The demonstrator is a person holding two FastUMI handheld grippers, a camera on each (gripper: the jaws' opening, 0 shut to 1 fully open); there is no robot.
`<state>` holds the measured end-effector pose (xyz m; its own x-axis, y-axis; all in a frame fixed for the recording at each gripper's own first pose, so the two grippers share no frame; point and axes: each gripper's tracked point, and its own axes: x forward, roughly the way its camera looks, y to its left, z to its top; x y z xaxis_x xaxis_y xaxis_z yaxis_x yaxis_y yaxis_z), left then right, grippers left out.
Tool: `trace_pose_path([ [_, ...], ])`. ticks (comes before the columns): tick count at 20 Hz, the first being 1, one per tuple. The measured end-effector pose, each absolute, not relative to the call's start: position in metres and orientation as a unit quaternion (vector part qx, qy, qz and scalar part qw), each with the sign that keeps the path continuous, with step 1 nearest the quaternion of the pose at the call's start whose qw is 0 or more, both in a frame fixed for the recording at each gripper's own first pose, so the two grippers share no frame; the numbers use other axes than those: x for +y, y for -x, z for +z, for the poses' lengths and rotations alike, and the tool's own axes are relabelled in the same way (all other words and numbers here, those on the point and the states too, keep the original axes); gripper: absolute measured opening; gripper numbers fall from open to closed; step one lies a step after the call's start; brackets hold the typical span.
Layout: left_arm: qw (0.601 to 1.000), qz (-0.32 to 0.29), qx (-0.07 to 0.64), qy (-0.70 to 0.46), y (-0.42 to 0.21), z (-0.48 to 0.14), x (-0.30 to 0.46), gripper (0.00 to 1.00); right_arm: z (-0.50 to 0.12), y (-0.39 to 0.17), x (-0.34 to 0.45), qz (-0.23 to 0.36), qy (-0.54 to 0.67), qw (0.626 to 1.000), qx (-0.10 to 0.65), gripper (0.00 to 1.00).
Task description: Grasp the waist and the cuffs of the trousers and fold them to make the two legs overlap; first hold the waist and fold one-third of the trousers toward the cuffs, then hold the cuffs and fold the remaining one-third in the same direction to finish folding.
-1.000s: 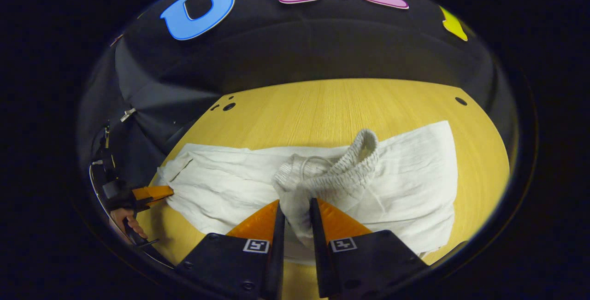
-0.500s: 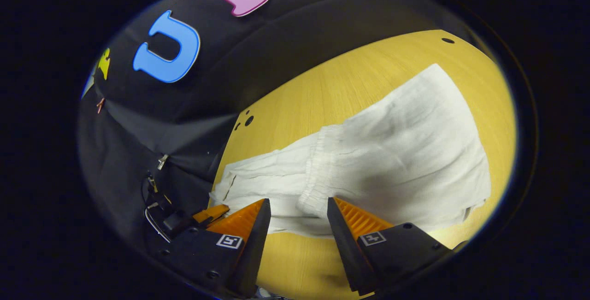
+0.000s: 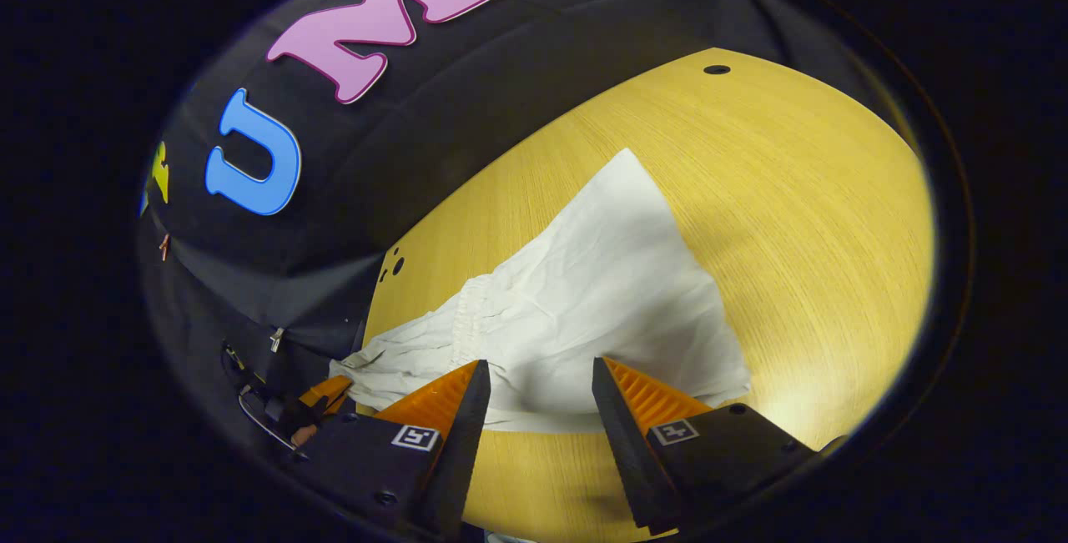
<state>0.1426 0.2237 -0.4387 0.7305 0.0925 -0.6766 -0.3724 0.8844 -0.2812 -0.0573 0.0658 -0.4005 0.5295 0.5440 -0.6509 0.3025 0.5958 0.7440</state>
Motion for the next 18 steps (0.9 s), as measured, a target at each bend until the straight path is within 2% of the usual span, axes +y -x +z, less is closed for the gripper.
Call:
trace_pose_path([
  [7,0.936,0.063,0.294,0.18,-0.177,-0.378,0.159,0.05,-0.4,0.062,0.032,0.064,-0.457,0.755,0.466,0.76],
  [10,0.945,0.025,0.285,0.161,-0.183,-0.359,0.117,0.09,-0.399,0.066,0.01,0.053,-0.466,0.755,0.459,0.76],
  [11,0.947,0.012,0.282,0.155,-0.185,-0.355,0.102,0.05,-0.4,0.067,0.002,0.048,-0.469,0.755,0.456,0.76],
  [18,0.951,-0.066,0.275,0.122,-0.185,-0.34,0.001,0.05,-0.41,0.08,-0.054,0.012,-0.488,0.752,0.443,0.76],
])
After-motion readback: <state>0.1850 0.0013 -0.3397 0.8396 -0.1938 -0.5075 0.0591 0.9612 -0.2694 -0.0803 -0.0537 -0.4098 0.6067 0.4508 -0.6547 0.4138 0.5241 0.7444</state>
